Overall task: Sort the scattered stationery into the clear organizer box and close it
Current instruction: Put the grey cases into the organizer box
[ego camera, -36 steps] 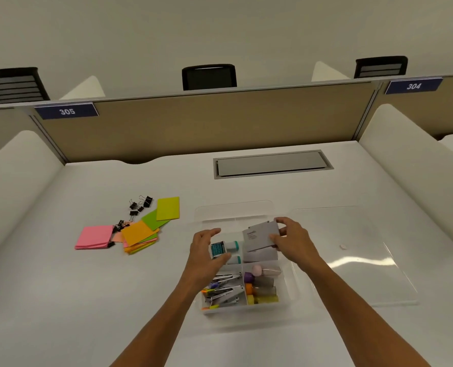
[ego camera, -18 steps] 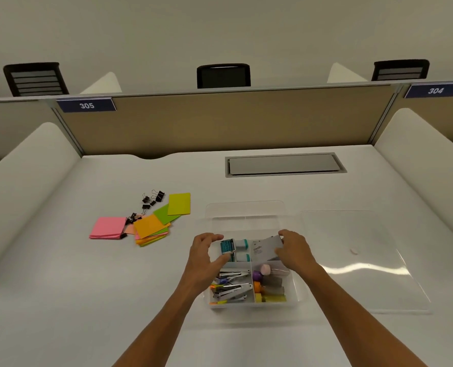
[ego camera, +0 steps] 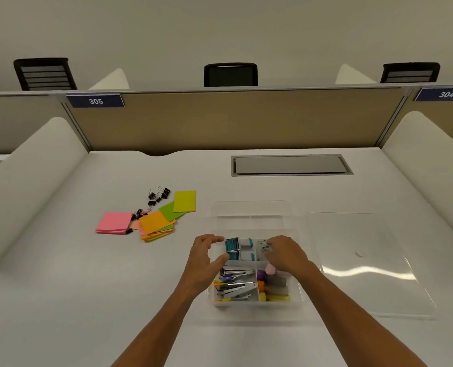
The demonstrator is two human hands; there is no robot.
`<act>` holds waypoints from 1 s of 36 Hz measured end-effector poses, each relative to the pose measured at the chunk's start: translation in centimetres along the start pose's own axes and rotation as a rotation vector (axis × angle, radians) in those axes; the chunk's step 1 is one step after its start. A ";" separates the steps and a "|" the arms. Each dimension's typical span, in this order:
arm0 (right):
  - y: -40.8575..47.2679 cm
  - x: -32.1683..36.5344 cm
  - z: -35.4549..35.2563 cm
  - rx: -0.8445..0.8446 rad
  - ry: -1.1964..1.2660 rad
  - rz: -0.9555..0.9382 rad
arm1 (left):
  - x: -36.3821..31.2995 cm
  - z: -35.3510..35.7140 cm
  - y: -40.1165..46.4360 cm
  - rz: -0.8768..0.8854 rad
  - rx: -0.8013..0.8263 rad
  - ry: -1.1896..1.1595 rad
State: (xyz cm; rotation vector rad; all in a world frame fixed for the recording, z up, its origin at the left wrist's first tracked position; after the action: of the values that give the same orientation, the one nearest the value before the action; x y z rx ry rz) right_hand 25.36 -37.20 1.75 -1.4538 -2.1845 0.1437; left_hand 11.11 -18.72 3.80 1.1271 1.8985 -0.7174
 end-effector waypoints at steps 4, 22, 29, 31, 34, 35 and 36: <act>0.4 0.0 0.2 -0.019 0.013 0.038 | 0.2 -0.5 0.0 -0.009 -0.015 -0.009; 0.8 1.4 1.0 -0.144 -0.135 0.049 | 1.5 -2.4 -0.3 -0.048 -0.075 -0.046; -0.3 3.6 0.9 -0.406 0.025 -0.039 | 2.3 -3.8 -0.8 -0.060 -0.099 -0.069; -0.8 4.6 0.7 -0.453 0.060 -0.070 | 2.7 -4.0 -1.0 -0.069 -0.100 -0.074; -1.0 5.9 0.7 -0.479 0.132 -0.150 | 3.4 -4.4 -1.1 -0.087 -0.099 -0.077; -1.0 6.4 0.8 -0.475 0.156 -0.179 | 3.7 -4.5 -1.2 -0.090 -0.100 -0.076; -0.9 6.8 1.0 -0.466 0.178 -0.210 | 3.9 -4.7 -1.2 -0.093 -0.101 -0.074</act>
State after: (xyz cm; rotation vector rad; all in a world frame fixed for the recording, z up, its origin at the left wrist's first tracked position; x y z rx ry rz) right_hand 22.16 -31.35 3.60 -1.3869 -2.2953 -0.5803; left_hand 7.27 -13.88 3.00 0.9426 1.9122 -0.6958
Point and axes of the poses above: each hand's wrist, its own y-axis towards the middle knuckle, its own z-axis out of the palm, x = y × z, the point moved 2 cm from there along y, towards the middle knuckle
